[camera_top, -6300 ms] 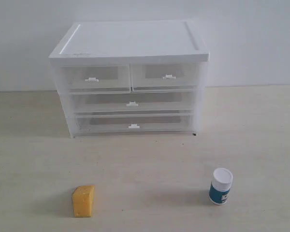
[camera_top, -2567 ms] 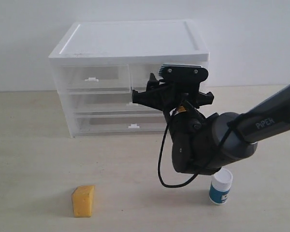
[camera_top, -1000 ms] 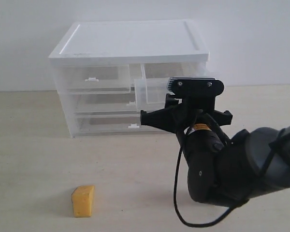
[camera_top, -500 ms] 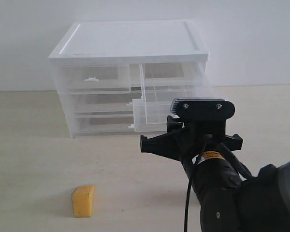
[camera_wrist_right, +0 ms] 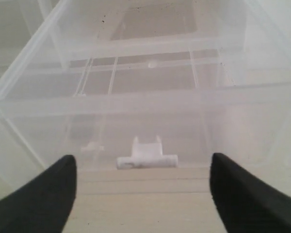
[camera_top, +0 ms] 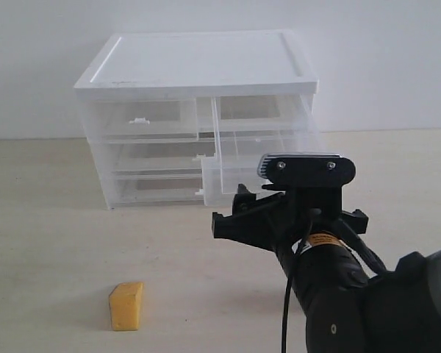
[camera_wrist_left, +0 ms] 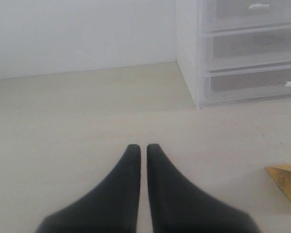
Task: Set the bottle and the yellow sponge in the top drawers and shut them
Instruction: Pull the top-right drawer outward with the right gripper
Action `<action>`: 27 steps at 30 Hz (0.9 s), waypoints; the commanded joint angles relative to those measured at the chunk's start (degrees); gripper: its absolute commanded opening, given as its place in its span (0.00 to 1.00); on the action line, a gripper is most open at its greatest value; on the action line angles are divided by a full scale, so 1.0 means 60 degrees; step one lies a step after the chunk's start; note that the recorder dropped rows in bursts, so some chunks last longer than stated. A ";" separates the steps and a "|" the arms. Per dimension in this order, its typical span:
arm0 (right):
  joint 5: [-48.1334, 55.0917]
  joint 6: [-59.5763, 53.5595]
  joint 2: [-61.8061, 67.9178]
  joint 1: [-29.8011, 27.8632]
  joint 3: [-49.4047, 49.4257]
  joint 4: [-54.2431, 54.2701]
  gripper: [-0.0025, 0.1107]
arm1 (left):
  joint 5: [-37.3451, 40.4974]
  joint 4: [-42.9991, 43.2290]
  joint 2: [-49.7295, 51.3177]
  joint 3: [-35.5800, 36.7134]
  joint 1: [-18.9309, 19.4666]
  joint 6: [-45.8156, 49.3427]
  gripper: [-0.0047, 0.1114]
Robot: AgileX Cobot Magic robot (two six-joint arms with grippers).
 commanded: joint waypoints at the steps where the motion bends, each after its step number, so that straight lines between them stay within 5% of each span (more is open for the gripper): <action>1: 0.0406 -0.0531 -0.0077 0.0037 0.0068 0.0402 0.75 | -0.0050 0.0008 -0.0031 0.0037 0.0025 0.0039 0.08; 16: 0.5006 -0.4131 -0.1743 0.0037 0.0068 0.1717 0.74 | -0.0050 0.0008 -0.0031 0.0037 0.0025 0.0039 0.08; 20: 0.7091 -0.5249 -0.2291 0.0037 0.0068 0.1716 0.54 | -0.0050 0.0008 -0.0031 0.0037 0.0025 0.0039 0.08; 26: 0.9253 -0.6797 -0.2938 0.0037 0.0068 0.1680 0.01 | -0.0050 0.0008 -0.0031 0.0037 0.0025 0.0039 0.08; 27: 0.9618 -0.7063 -0.3039 0.0037 0.0068 0.1684 0.02 | -0.0050 0.0008 -0.0031 0.0037 0.0025 0.0039 0.08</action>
